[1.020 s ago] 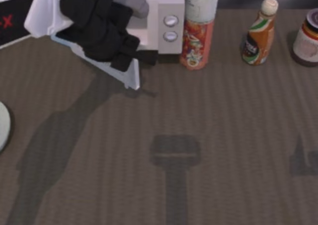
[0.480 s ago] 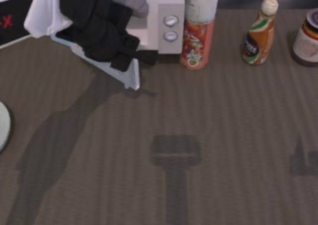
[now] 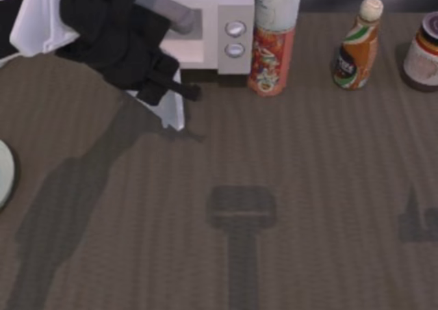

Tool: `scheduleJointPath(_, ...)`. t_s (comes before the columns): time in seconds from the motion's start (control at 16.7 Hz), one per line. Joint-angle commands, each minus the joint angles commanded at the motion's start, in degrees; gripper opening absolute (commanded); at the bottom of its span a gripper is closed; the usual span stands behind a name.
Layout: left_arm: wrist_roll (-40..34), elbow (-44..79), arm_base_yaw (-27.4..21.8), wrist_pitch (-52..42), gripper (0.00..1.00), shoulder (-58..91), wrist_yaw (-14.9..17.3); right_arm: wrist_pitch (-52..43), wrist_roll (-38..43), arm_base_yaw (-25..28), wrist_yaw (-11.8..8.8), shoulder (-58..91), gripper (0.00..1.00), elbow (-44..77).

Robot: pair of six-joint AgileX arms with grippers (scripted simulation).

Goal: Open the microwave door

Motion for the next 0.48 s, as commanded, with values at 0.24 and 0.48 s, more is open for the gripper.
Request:
scheduleJointPath(0.24,1.57,-0.63,0.58,0.15,0.0,-0.78,0.89,0.0,0.0,0.0,0.0,0.0,1.0,0.0)
scheduleJointPath(0.48,1.57,-0.63,0.58,0.15,0.0,-0.78,0.89,0.0,0.0,0.0,0.0,0.0,1.0,0.0)
